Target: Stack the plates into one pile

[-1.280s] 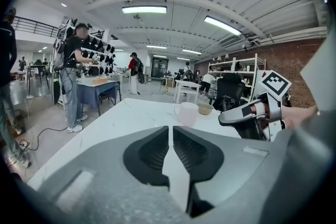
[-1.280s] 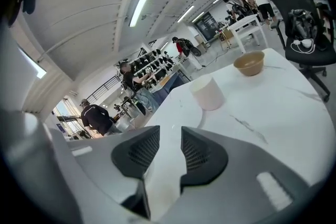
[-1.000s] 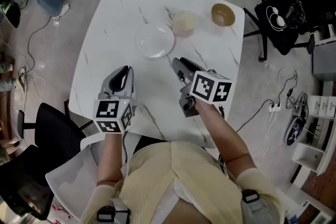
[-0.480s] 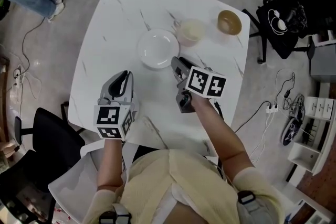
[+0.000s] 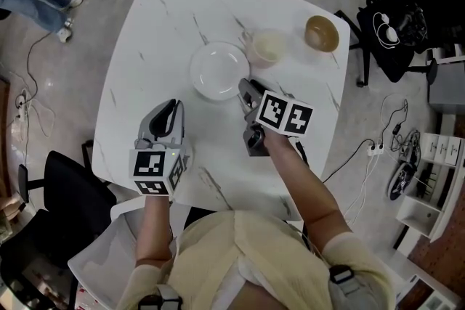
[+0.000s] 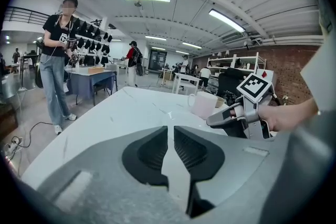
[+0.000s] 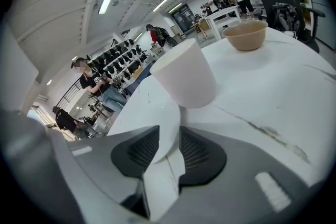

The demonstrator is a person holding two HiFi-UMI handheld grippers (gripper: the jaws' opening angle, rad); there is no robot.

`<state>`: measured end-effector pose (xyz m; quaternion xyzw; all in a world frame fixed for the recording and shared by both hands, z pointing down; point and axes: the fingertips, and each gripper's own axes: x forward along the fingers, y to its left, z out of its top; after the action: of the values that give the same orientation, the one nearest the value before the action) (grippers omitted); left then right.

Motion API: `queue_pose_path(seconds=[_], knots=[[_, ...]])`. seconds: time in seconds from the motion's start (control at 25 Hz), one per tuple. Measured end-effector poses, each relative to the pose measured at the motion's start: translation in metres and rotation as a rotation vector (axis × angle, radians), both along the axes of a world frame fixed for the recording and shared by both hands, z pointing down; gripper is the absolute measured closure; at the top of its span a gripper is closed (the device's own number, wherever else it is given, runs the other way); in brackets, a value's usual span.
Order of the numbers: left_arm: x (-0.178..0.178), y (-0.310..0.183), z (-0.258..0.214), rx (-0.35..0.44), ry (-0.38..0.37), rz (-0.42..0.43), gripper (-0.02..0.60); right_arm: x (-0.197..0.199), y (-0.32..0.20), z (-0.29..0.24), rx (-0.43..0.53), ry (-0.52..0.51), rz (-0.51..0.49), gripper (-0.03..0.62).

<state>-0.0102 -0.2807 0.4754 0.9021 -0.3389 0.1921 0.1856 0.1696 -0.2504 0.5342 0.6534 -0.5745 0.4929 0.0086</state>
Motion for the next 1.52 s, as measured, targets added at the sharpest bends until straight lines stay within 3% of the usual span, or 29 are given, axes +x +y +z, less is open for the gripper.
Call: queue_pose_path(seconds=[0.8,0.96,1.52], knots=[[0.001,-0.010,0.011,-0.024,0.013,-0.009,0.540,0.004,-0.014,0.014,-0.083,0.020,0.025,0.475],[0.000,-0.013,0.013,-0.029,0.014,-0.012,0.540,0.008,-0.013,0.016,-0.107,0.057,0.037,0.519],[-0.007,-0.012,0.010,-0.030,0.022,-0.009,0.540,0.008,-0.011,0.009,-0.057,0.059,0.045,0.530]])
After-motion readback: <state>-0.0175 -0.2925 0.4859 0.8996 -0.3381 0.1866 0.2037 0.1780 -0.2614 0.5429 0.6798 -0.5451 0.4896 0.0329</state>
